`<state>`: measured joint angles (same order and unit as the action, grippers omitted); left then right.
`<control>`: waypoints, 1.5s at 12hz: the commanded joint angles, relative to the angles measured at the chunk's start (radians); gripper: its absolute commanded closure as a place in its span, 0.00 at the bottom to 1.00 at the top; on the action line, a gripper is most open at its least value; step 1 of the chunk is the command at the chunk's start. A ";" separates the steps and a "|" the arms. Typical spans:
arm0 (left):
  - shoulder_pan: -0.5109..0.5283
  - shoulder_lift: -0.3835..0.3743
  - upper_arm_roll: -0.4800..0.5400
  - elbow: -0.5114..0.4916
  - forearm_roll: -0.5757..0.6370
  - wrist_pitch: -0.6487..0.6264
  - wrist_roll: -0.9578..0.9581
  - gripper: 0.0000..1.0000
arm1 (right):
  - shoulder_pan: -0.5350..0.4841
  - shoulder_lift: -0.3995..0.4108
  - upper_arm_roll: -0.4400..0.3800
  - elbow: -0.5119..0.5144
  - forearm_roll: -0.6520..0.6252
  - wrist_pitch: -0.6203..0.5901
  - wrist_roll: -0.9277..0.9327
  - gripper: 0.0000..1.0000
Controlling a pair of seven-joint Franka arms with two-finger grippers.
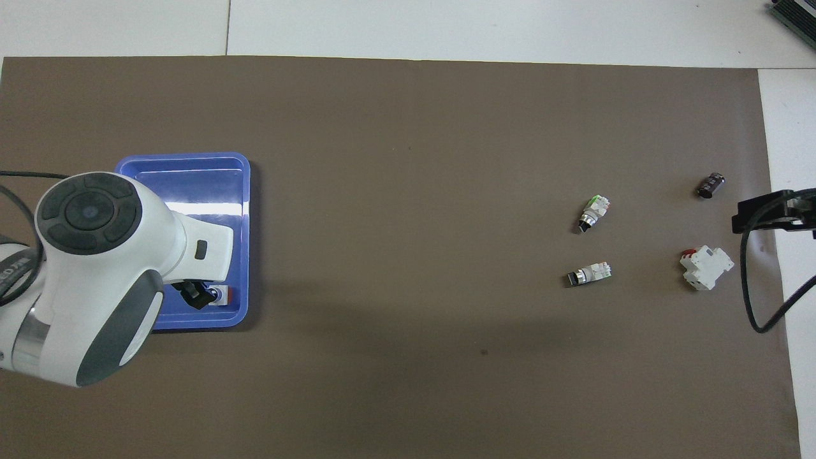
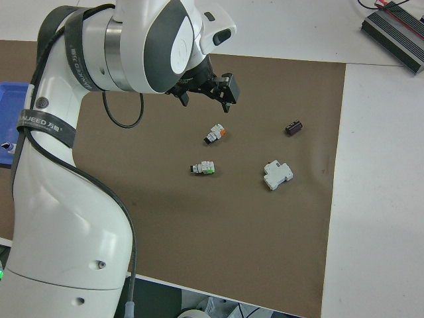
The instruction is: Turn and place switch with both arms
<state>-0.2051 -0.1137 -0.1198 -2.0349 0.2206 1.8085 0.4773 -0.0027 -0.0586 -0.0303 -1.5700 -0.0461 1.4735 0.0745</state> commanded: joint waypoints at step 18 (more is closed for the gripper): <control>0.224 0.070 0.015 0.604 -0.198 -0.494 -0.552 0.00 | 0.001 0.017 0.006 0.033 0.020 -0.032 0.041 0.00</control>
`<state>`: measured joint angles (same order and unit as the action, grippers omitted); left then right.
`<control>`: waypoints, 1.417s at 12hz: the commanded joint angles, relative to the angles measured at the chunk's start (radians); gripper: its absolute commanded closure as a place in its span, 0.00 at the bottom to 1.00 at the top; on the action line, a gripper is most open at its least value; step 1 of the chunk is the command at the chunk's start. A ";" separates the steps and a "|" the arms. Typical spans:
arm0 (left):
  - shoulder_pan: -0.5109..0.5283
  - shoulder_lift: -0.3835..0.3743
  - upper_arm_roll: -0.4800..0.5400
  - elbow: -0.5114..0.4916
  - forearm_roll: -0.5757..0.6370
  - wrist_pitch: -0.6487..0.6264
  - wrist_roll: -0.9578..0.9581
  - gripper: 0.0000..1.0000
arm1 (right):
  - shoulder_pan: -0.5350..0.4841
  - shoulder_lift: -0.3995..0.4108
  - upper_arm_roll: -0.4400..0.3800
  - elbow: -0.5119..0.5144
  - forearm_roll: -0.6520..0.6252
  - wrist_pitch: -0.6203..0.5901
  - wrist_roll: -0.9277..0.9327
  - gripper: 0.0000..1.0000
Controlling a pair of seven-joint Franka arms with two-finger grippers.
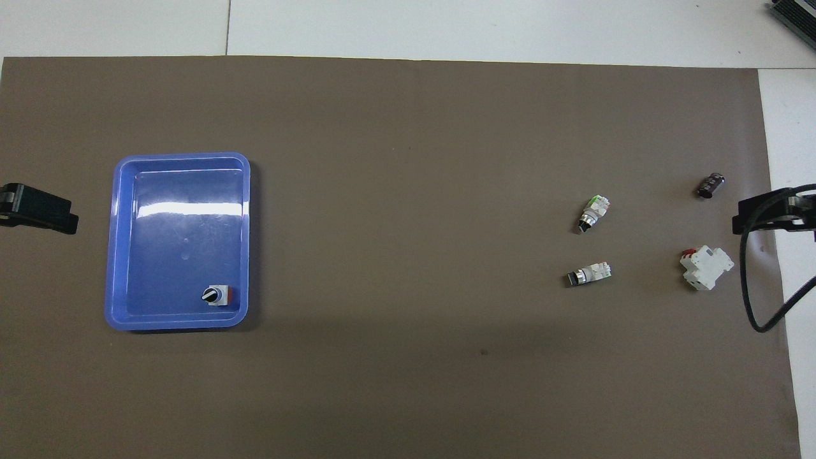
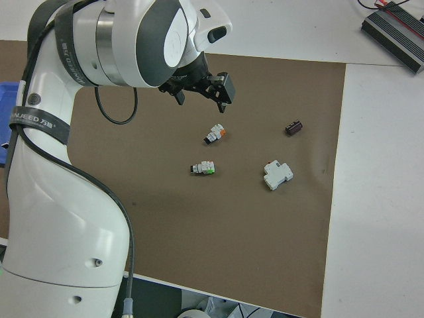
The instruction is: Turn and place switch with both arms
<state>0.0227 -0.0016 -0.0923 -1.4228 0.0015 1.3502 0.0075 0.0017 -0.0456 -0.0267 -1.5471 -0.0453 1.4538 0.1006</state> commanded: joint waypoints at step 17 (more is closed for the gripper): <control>-0.102 -0.141 0.082 -0.150 -0.011 0.058 -0.096 0.00 | -0.003 0.003 0.002 0.010 0.019 -0.012 0.016 0.00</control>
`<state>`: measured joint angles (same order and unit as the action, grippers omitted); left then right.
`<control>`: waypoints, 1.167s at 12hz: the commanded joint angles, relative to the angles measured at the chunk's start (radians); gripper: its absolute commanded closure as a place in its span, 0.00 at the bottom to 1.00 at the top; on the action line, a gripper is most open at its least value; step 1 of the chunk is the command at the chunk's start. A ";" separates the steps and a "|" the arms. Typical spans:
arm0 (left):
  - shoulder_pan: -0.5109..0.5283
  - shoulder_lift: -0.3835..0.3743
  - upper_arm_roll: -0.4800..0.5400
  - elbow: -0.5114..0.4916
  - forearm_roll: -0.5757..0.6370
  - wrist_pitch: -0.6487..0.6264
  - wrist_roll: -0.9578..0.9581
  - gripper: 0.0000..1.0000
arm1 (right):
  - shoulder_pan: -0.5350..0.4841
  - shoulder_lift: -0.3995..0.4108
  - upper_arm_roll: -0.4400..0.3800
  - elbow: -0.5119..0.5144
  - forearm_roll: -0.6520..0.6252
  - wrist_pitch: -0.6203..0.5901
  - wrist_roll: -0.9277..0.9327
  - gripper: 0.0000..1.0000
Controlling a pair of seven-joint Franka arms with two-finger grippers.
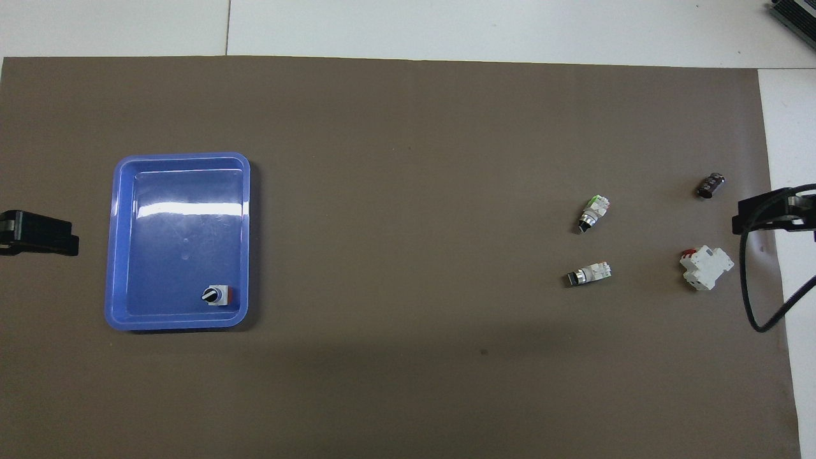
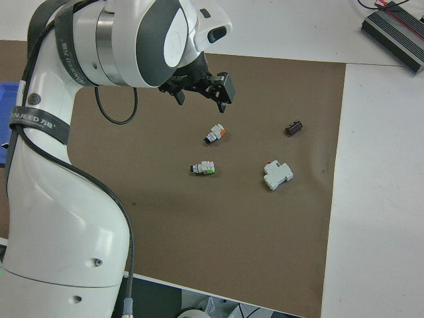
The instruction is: Turn and place switch with both arms
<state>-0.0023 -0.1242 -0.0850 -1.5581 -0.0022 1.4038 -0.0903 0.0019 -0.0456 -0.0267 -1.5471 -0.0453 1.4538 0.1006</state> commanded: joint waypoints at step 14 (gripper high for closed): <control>0.005 0.044 0.034 0.087 0.005 -0.059 0.057 0.00 | -0.003 0.003 0.002 0.010 0.019 -0.012 0.014 0.00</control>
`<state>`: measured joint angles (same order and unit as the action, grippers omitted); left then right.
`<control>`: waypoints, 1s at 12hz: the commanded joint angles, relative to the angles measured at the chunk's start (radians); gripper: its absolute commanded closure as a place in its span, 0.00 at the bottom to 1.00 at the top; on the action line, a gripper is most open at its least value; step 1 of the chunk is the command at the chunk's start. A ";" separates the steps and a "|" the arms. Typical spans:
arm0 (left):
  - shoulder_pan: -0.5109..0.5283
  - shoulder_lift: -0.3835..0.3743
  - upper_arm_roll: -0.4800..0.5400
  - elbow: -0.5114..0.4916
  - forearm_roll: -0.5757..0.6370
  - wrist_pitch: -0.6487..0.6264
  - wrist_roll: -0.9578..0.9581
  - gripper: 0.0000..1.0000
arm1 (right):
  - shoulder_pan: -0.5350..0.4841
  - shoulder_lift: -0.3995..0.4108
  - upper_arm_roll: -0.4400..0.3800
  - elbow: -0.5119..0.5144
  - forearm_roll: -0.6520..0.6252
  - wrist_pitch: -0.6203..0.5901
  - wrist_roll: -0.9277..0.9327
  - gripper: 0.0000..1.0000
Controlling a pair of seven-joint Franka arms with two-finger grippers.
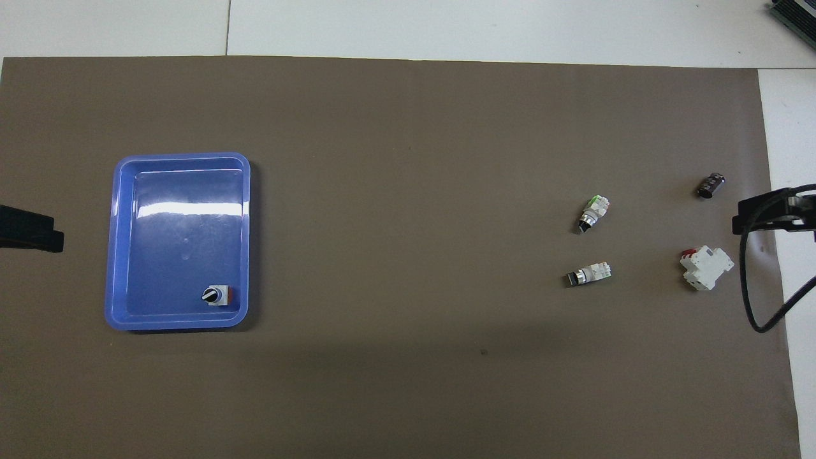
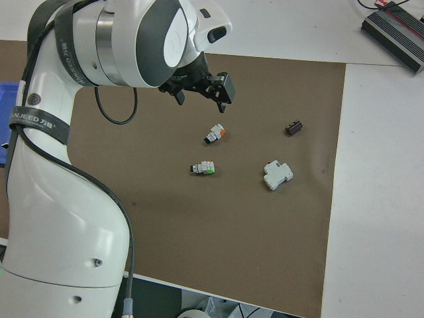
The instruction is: Turn and place switch with both arms
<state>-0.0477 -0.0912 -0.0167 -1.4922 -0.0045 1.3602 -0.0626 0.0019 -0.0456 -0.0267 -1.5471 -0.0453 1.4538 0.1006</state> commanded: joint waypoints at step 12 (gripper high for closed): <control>0.034 -0.005 -0.034 -0.032 0.001 0.069 0.033 0.00 | -0.003 0.004 0.002 0.010 0.019 -0.012 0.016 0.00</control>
